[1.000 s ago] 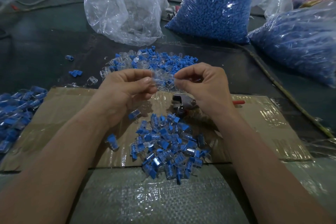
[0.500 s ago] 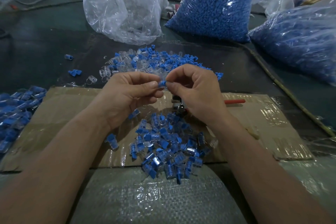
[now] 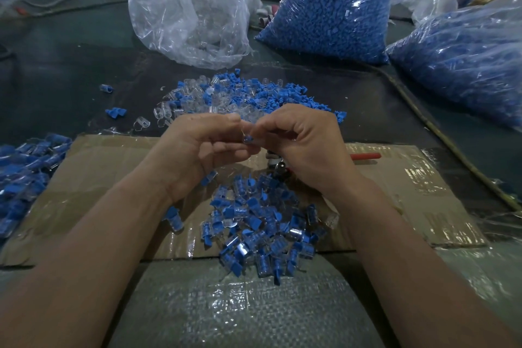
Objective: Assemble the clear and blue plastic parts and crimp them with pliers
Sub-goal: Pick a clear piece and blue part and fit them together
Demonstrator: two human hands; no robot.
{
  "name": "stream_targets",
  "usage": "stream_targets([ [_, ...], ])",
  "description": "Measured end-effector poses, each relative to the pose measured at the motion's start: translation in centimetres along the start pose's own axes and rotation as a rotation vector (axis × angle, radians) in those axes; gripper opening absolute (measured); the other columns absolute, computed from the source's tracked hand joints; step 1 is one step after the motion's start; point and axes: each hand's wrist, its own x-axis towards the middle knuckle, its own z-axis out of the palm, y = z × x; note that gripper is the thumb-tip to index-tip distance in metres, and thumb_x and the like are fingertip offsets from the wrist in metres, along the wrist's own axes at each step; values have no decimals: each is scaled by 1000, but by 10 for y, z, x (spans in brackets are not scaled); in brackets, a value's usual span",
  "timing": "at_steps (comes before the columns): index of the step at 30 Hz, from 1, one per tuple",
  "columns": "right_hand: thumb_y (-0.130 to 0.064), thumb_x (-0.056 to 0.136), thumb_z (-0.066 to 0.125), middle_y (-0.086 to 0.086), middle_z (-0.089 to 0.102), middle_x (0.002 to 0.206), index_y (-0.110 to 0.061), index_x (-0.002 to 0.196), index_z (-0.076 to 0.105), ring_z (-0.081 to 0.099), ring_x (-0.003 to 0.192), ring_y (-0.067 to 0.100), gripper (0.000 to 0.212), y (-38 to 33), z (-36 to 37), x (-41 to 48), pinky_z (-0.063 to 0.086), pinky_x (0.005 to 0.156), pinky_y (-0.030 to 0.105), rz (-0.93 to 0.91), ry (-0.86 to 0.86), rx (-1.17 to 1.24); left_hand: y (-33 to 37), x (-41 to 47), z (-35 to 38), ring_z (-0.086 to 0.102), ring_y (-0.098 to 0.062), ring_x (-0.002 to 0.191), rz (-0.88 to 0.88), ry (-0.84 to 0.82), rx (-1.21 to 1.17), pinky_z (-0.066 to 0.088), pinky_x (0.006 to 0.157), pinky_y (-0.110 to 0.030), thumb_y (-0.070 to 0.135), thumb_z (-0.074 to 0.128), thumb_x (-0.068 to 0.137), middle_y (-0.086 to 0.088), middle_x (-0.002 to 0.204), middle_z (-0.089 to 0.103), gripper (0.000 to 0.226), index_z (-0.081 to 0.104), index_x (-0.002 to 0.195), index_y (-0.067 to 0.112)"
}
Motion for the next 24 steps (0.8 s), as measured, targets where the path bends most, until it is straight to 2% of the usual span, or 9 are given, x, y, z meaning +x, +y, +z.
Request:
stream_targets([
  [3, -3, 74, 72, -10, 61, 74, -12, 84, 73, 58, 70, 0, 13, 0, -1, -1, 49, 66, 15, -33, -27, -43, -1, 0, 1, 70, -23, 65, -16, 10, 66, 54, 53, -19, 11, 67, 60, -13, 72, 71, 13, 69, 71, 4],
  [7, -4, 73, 75, -12, 60, 73, -17, 80, 64, 60, 67, 3, 18, -2, 2, -1, 51, 65, 17, 45, 6, 27, -1, -1, 0, 69, -20, 60, -10, 14, 110, 53, 49, -20, 10, 67, 60, -12, 73, 71, 13, 71, 73, 9],
  [10, -6, 72, 76, -11, 62, 72, -11, 78, 66, 61, 68, 4, 12, 0, 3, -2, 52, 65, 18, 85, 29, 42, 0, -1, -2, 69, -19, 62, 18, 15, 114, 54, 53, -20, 11, 67, 59, -11, 73, 72, 12, 73, 69, 13],
  [13, -4, 72, 75, -10, 65, 76, -5, 83, 72, 62, 70, 0, 12, 0, 6, -3, 52, 69, 15, 57, 66, 36, -1, 0, -2, 69, -18, 63, 33, 16, 82, 54, 56, -19, 5, 66, 58, -11, 70, 70, 12, 71, 67, 10],
  [16, -2, 73, 73, -3, 68, 82, -3, 89, 73, 65, 76, 5, 16, 0, 10, -3, 53, 73, 18, -6, 103, 8, -1, 0, 0, 68, -17, 61, 37, 40, 25, 54, 54, -18, 2, 64, 56, -9, 65, 68, 12, 63, 67, 6],
  [19, -3, 73, 73, 6, 71, 84, -3, 92, 72, 64, 80, 11, 19, 2, 10, -3, 53, 74, 21, -72, 70, -41, 0, -1, 2, 66, -16, 56, 42, 80, 1, 53, 50, -17, 1, 63, 54, -6, 60, 65, 12, 59, 65, 4],
  [24, -7, 71, 76, 6, 71, 84, -4, 92, 72, 65, 76, 11, 22, 3, 9, -3, 53, 73, 22, -76, 39, -73, -1, -2, 2, 64, -13, 54, 25, 93, 47, 52, 51, -15, 2, 63, 56, -5, 59, 65, 13, 59, 68, 2],
])
